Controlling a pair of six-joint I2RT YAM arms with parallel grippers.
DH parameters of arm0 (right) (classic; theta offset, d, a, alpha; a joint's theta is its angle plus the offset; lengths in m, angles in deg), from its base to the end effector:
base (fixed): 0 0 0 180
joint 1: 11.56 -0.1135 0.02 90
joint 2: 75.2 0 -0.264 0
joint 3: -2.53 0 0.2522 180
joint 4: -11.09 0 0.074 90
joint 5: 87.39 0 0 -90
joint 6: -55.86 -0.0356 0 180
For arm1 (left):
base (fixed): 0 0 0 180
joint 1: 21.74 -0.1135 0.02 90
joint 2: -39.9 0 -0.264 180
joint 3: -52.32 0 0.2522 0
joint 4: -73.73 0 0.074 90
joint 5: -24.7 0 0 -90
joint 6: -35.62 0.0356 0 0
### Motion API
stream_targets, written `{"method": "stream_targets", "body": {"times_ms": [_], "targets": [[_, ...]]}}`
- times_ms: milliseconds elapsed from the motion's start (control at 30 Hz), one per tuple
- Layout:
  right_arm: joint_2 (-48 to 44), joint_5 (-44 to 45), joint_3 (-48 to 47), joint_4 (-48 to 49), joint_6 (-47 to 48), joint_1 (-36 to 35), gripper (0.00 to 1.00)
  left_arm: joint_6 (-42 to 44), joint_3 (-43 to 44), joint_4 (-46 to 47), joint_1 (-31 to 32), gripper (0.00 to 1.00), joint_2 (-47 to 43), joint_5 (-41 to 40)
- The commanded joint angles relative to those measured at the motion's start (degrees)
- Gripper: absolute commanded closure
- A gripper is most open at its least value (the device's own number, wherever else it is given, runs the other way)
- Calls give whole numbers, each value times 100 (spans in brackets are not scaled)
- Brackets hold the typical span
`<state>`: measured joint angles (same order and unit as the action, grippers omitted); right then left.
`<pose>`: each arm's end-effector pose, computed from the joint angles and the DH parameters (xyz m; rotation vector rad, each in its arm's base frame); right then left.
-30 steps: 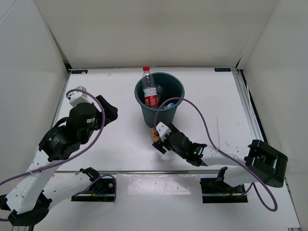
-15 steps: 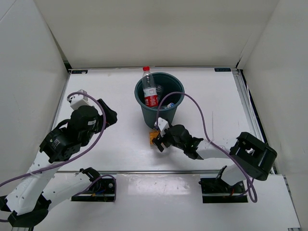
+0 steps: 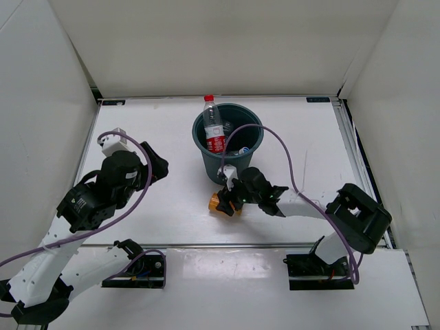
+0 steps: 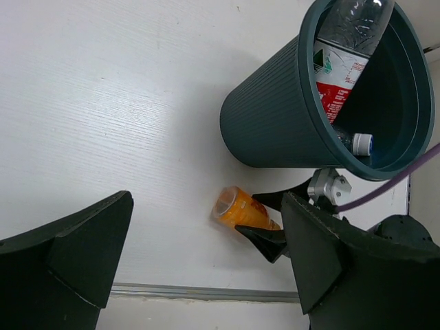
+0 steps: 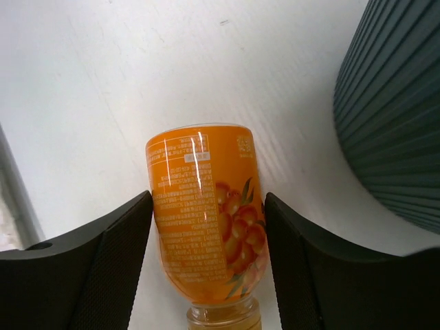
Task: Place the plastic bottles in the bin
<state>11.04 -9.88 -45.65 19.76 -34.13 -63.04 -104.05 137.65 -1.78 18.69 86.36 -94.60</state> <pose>0.1783 0.2364 0.1681 -1.0627 1.8856 0.7611 0.1017 -0.0638 0.4005 -0.4486 2.0921 -0.3627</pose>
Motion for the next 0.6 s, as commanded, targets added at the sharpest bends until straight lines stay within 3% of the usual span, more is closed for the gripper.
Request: {"method": "stream_targets", "body": {"times_ms": [0, 567], "targets": [[-20, -201, -425, -1202, -562, -2, 37, 71, 85, -21, 9, 0, 39, 30], [675, 203, -339, -2068, -1547, -362, 37, -87, 94, -90, 9, 0, -269, 197]]}}
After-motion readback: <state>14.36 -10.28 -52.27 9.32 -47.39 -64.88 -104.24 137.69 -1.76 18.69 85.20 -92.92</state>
